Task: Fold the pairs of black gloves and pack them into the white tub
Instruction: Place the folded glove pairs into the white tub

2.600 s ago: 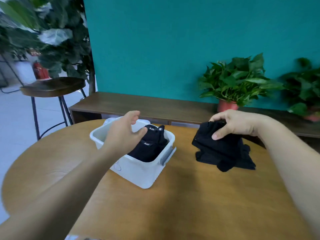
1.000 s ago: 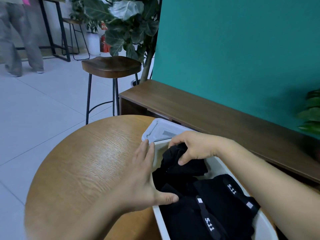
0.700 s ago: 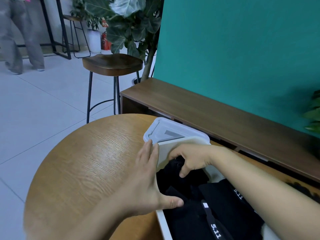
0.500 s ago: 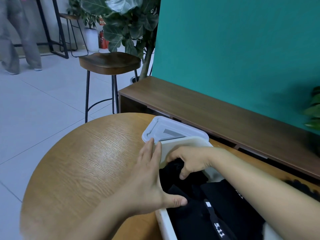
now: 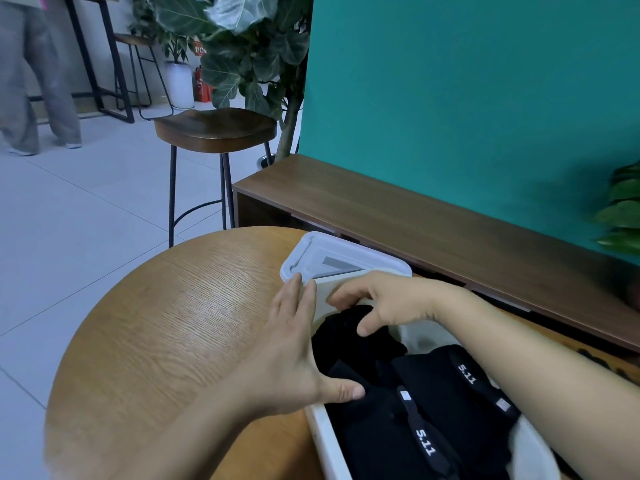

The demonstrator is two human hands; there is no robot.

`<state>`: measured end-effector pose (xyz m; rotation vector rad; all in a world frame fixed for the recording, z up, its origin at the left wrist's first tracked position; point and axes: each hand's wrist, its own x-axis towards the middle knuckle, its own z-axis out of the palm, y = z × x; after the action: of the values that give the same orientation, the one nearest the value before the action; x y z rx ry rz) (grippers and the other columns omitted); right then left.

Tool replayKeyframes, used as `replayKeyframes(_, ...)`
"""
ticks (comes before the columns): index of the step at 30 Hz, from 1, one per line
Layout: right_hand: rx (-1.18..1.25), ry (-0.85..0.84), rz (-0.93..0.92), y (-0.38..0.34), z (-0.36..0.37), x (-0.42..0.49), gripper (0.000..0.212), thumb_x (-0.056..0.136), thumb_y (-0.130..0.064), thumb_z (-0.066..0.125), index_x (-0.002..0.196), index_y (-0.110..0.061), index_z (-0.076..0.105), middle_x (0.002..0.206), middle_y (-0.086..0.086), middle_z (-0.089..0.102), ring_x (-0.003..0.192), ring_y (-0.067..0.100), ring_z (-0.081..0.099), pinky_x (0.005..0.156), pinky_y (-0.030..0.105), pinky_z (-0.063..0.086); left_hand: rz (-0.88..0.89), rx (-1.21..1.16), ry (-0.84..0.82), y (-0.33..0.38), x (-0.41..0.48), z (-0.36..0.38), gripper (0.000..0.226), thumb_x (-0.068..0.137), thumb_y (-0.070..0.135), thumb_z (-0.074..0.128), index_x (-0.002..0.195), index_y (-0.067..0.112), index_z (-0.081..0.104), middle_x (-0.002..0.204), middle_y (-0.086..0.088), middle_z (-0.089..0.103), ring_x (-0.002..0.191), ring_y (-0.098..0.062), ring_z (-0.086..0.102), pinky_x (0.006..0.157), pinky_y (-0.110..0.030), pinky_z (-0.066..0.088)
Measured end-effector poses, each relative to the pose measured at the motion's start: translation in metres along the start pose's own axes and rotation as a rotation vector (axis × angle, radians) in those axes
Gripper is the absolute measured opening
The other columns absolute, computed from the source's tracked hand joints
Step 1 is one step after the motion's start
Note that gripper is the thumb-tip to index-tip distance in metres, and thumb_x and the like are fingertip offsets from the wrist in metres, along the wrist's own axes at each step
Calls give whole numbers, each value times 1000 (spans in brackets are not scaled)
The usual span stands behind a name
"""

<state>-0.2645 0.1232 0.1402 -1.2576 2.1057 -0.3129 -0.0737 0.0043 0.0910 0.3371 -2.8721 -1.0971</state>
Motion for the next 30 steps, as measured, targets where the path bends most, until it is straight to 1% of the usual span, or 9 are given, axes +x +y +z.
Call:
replayKeyframes(6,72,190,-17,5,-5,-28,33,82,-5,73,109,-25,72,102,-11,71,98,2,63,90,19,47,-15,-1,-15,2,0,-1,152,48,84,69,153,28,-26,152,20,-40,142,-1,-33,122,-37,-1)
replayKeyframes(9,-11,81,32,3,4,-32,41,87,-6,69,123,-25,67,110,-18,62,106,3,57,91,13,43,-10,13,-17,4,0,-2,152,49,84,69,154,25,-24,155,16,-38,143,-3,-32,120,-34,-2)
replayKeyframes(11,-112,12,77,2,11,-27,52,88,-13,66,135,-34,57,117,-19,48,113,11,53,102,32,45,-5,34,-11,5,0,-2,153,42,89,58,154,24,-23,156,15,-37,143,-3,-31,119,-33,-1)
replayKeyframes(13,-162,-55,108,0,16,-22,59,84,-20,62,136,-46,50,119,-18,41,109,27,58,96,55,50,-6,40,-10,6,0,-3,153,40,90,54,154,24,-24,156,15,-37,143,-3,-30,119,-33,-1)
replayKeyframes(15,-207,-113,98,4,18,-12,62,79,-23,57,131,-55,44,115,-17,39,101,37,60,86,63,52,-8,40,-15,7,0,-3,154,43,88,60,153,23,-24,155,15,-37,143,-3,-30,121,-35,-2)
replayKeyframes(20,-225,-135,98,12,30,0,63,88,-12,63,142,-40,46,119,-6,40,109,23,52,96,47,49,-9,40,-11,6,-1,-4,144,63,70,78,154,25,-23,155,14,-38,143,-5,-32,119,-32,-2)
replayKeyframes(24,-202,-138,94,18,32,4,65,88,-10,66,143,-38,46,123,-3,42,114,22,49,100,41,46,-3,29,-27,2,1,-1,153,46,87,67,153,30,-25,152,21,-40,140,1,-33,121,-36,-2)
replayKeyframes(26,-179,-138,98,19,31,5,65,88,-10,66,143,-39,46,120,-6,42,111,20,49,99,42,47,2,20,-21,0,2,0,152,39,91,56,152,32,-26,151,22,-40,139,3,-34,119,-33,-4)
replayKeyframes(30,-63,-88,84,16,27,-6,65,85,-11,68,140,-42,49,120,-27,50,108,16,55,99,44,49,15,2,2,0,1,2,152,38,91,55,152,32,-25,152,22,-39,138,5,-33,114,-28,-5)
